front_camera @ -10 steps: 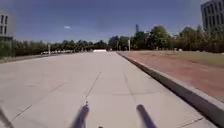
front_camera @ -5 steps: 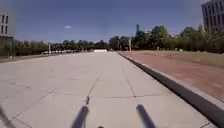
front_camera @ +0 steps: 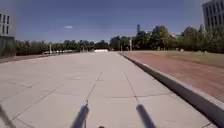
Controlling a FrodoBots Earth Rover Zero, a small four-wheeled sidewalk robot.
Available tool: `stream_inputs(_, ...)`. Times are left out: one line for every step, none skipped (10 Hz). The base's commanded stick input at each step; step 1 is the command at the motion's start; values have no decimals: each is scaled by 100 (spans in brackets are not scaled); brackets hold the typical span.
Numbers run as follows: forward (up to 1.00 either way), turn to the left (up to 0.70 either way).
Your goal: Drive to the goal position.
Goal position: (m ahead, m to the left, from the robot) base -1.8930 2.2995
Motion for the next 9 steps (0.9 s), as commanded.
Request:
stream_inputs(0,70)
stream_inputs(0,70)
stream_inputs(0,70)
stream_inputs(0,70)
stream_inputs(0,70)
stream_inputs(0,70)
stream_inputs(0,70)
stream_inputs(0,70)
stream_inputs(0,70)
